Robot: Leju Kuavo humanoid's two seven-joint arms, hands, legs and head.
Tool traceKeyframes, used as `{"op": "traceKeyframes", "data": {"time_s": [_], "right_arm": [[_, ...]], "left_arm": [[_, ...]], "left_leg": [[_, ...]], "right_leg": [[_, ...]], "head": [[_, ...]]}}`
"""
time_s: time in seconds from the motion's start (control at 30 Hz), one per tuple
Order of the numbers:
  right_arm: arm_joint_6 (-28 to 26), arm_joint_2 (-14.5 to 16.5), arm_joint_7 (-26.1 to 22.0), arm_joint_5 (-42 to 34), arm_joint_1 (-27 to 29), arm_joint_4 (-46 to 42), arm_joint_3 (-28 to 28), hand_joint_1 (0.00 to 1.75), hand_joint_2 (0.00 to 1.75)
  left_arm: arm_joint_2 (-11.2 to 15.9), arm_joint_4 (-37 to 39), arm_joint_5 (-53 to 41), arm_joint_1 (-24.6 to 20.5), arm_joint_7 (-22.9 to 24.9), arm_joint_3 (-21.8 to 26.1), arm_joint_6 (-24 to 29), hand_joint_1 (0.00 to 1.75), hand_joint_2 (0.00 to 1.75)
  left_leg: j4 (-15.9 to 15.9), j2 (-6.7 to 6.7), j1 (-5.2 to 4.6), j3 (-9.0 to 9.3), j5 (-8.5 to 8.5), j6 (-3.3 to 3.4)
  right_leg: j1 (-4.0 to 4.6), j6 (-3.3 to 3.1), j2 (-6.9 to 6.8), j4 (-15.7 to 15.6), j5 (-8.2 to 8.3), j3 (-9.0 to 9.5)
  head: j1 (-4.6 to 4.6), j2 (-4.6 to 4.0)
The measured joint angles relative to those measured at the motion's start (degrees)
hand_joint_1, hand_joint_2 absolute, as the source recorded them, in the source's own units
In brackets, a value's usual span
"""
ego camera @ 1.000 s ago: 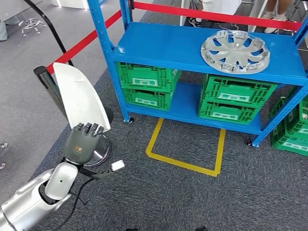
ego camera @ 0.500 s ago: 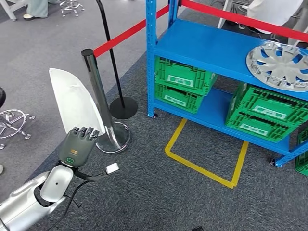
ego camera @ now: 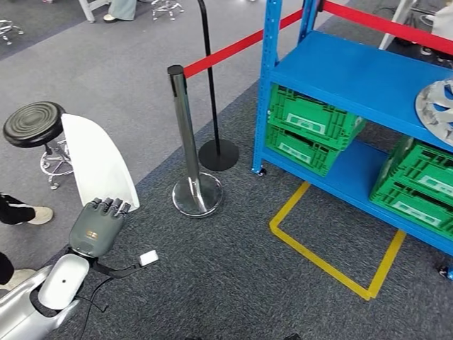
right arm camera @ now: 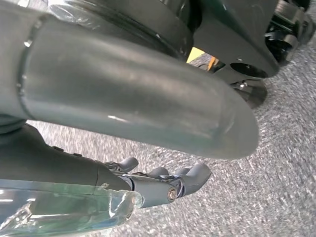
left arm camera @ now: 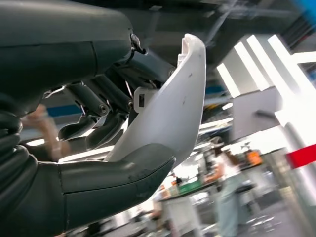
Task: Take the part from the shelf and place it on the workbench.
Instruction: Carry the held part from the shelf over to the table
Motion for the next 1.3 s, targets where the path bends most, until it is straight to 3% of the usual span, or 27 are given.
{"op": "traceKeyframes", "data": {"time_s": [0.03,0.07,0.1,0.17,0.23,0.3,0.33,0.4,0.47,0.5,0.53,0.57,0.6,0.67,0.7,0.73,0.8,0.83,0.9,0.97,1.03,1.07,1.13,1.2,1.27,1.3], "right_arm": [[0.0,0.0,0.0,0.0,0.0,0.0,0.1,0.0,0.0],[0.0,0.0,0.0,0.0,0.0,0.0,0.1,0.0,0.0],[0.0,0.1,0.0,0.1,0.0,0.0,0.2,0.0,0.0],[0.0,0.1,0.0,0.1,-0.2,0.0,0.2,0.0,0.0],[0.0,0.1,0.0,0.1,-0.3,0.0,0.3,0.0,0.0],[0.0,0.2,0.0,0.1,-0.3,0.0,0.4,0.0,0.0],[-0.1,0.2,0.0,0.1,-0.4,0.0,0.4,0.0,0.0],[0.0,0.2,0.0,0.1,-0.5,0.0,0.5,0.0,0.0],[0.0,0.2,0.0,0.1,-0.4,0.0,0.5,0.0,0.0],[0.0,0.2,0.0,0.1,-0.3,0.0,0.5,0.0,0.0],[0.0,0.2,0.0,0.1,-0.2,0.0,0.5,0.0,0.0],[0.0,0.2,0.0,0.1,-0.1,0.0,0.5,0.0,0.0],[0.0,0.2,0.0,0.1,-0.1,0.0,0.5,0.0,0.0],[0.0,0.2,0.0,0.1,-0.1,0.0,0.5,0.0,0.0],[0.0,0.2,0.0,0.1,-0.1,0.0,0.5,0.0,0.0],[0.0,0.2,0.0,0.1,-0.1,0.0,0.5,0.0,0.0],[0.0,0.2,0.0,0.1,-0.1,0.0,0.5,0.0,0.0],[-0.1,0.3,0.0,0.1,-0.2,0.0,0.5,0.0,0.0],[-0.1,0.4,-0.1,0.1,-0.2,0.0,0.6,0.0,0.0],[-0.1,0.4,-0.1,0.2,0.0,0.0,0.6,0.0,0.0],[-0.1,0.4,-0.1,0.3,0.2,0.0,0.6,0.0,0.0],[-0.1,0.4,-0.2,0.3,0.2,0.0,0.6,0.0,0.0],[-0.1,0.5,-0.2,0.3,0.1,0.0,0.6,0.0,0.0],[-0.1,0.6,-0.4,0.4,0.0,0.0,0.6,0.0,0.0],[-0.1,0.6,-0.6,0.5,-0.1,0.0,0.6,0.0,0.0],[-0.1,0.7,-0.6,0.6,-0.2,0.0,0.6,0.0,0.0]], "left_arm": [[-0.1,0.0,0.0,0.5,-0.2,0.6,0.0,1.75,1.75],[-0.2,-0.1,0.0,0.9,-0.4,1.0,0.0,1.75,1.75],[-0.3,-0.1,0.0,1.3,-0.5,1.5,0.0,1.75,1.75],[-0.4,-0.3,0.0,1.6,-0.7,2.2,0.0,1.75,1.75],[-0.6,-0.5,0.0,1.8,-0.7,2.8,0.0,1.75,1.75],[-0.6,-0.6,0.0,2.2,-0.7,3.1,0.0,1.75,1.75],[-0.7,-0.6,0.0,2.3,-0.7,3.2,0.0,1.75,1.75],[-0.7,-0.8,0.0,2.4,-0.8,3.5,0.0,1.75,1.75],[-0.8,-0.9,0.0,2.4,-0.8,3.6,0.0,1.75,1.75],[-0.8,-0.9,0.0,2.5,-0.8,3.6,0.0,1.75,1.75],[-0.9,-0.9,0.0,2.6,-0.8,3.6,0.0,1.75,1.75],[-0.9,-0.9,0.0,2.6,-0.8,3.6,0.0,1.75,1.75],[-0.9,-0.9,0.0,2.7,-0.8,3.6,0.0,1.75,1.75],[-0.9,-0.9,0.0,2.6,-0.8,3.6,0.0,1.75,1.75],[-1.0,-0.9,0.0,2.6,-0.8,3.6,0.0,1.75,1.75],[-1.0,-0.9,0.0,2.6,-0.8,3.7,0.0,1.75,1.75],[-1.0,-0.9,0.0,2.8,-0.8,3.7,0.0,1.75,1.75],[-0.9,-0.9,0.0,3.0,-0.8,3.7,0.0,1.75,1.75],[-0.7,-1.0,0.0,3.2,-0.8,3.9,0.0,1.75,1.75],[-0.6,-1.0,0.0,3.2,-0.7,4.1,0.0,1.75,1.75],[-0.6,-1.0,0.0,3.5,-0.6,4.2,0.0,1.75,1.75],[-0.6,-1.0,0.0,3.6,-0.5,4.3,0.0,1.75,1.75],[-0.5,-1.0,0.0,3.9,-0.5,4.5,0.0,1.75,1.75],[-0.6,-1.1,0.0,3.9,-0.7,4.9,0.0,1.75,1.75],[-0.7,-1.1,0.0,4.1,-1.4,5.4,0.0,1.75,1.75],[-0.7,-1.2,0.0,4.4,-2.0,5.7,0.0,1.75,1.75]], "left_leg": [[1.6,0.15,0.26,-0.6,-0.17,-0.27],[0.7,0.35,0.51,0.03,0.78,-0.51],[-2.4,0.87,0.71,1.82,2.51,-0.71],[-10.7,3.71,0.78,6.57,5.73,-0.94],[-14.8,5.29,0.56,8.75,6.63,-0.29],[-15.1,4.04,0.35,8.52,6.6,0.86],[-15.2,3.43,0.36,8.44,6.69,1.3],[-15.2,2.15,0.45,8.38,6.87,2.22],[-15.2,0.82,0.31,8.31,6.92,2.82],[-15.2,0.02,0.17,8.28,6.93,2.97],[-15.2,-0.83,0.05,8.27,6.94,3.04],[-15.2,-1.72,-0.02,8.28,6.95,3.06],[-15.2,-2.62,-0.05,8.33,6.98,3.03],[-15.0,-4.3,-0.08,8.26,7.03,2.8],[-14.8,-5.07,-0.05,8.06,7.1,2.57],[-14.7,-5.76,0.03,7.77,7.24,2.24],[-14.8,-7.21,0.37,7.21,7.69,1.42],[-14.7,-7.01,0.46,6.99,7.7,1.09],[-12.3,-4.32,0.33,5.66,6.08,0.59],[-5.5,-0.91,0.25,2.39,2.47,0.15],[0.9,0.03,0.46,-0.53,0.18,-0.24],[1.5,0.16,0.58,-0.66,0.48,-0.37],[-3.9,1.08,0.73,2.51,3.6,-0.52],[-11.5,3.53,0.51,6.78,6.07,-0.37],[-14.5,4.42,0.15,8.27,6.42,0.35],[-14.6,3.61,0.05,8.14,6.47,0.9]], "right_leg": [[-0.05,0.05,-0.92,0.0,-0.04,-0.02],[-0.12,0.14,-1.8,0.0,-0.1,-0.01],[-0.21,0.3,-2.61,0.0,-0.19,0.06],[-0.06,0.9,-3.97,0.2,-0.54,0.23],[0.35,1.63,-5.09,0.3,-0.84,0.48],[0.36,2.25,-6.18,0.0,-0.96,0.84],[0.2,2.56,-5.82,0.2,-1.28,0.78],[-0.06,2.91,-3.1,3.7,-3.64,-0.7],[-0.03,2.81,-0.33,12.0,-7.65,-4.6],[0.03,2.7,0.11,16.0,-9.05,-6.64],[0.08,2.57,0.25,18.3,-9.34,-7.94],[0.1,2.4,0.34,17.9,-8.35,-8.08],[0.11,2.19,0.63,15.3,-6.37,-7.08],[-0.16,1.86,3.38,6.8,-2.13,-3.4],[-0.32,1.85,4.78,3.7,-1.03,-1.94],[-0.38,1.85,5.84,2.0,-0.63,-1.13],[-0.18,1.72,5.23,1.6,-0.62,-0.86],[-0.13,1.42,4.51,1.5,-0.45,-0.83],[-0.2,0.73,2.94,1.1,-0.13,-0.67],[-0.11,0.33,1.27,0.9,-0.07,-0.67],[-0.01,0.25,-0.55,0.9,-0.14,-0.72],[0.0,0.25,-1.44,0.9,-0.18,-0.72],[-0.03,0.45,-3.05,0.9,-0.32,-0.59],[0.24,0.98,-4.36,1.0,-0.67,-0.39],[0.56,1.61,-5.45,1.0,-1.02,-0.14],[0.56,1.91,-6.04,0.9,-1.11,0.05]], "head": [[-0.02,0.0],[-0.02,0.0],[-0.01,0.0],[-0.14,0.0],[-0.1,0.0],[0.07,0.0],[0.1,0.0],[0.23,0.0],[0.35,0.0],[0.38,0.0],[0.38,0.0],[0.37,0.0],[0.38,0.0],[0.37,0.0],[0.34,0.0],[0.32,0.0],[0.31,0.0],[0.3,0.0],[-0.03,0.0],[-0.32,0.0],[-0.34,0.0],[-0.35,0.0],[-0.35,0.0],[-0.36,0.0],[-0.29,0.0],[-0.24,0.0]]}}
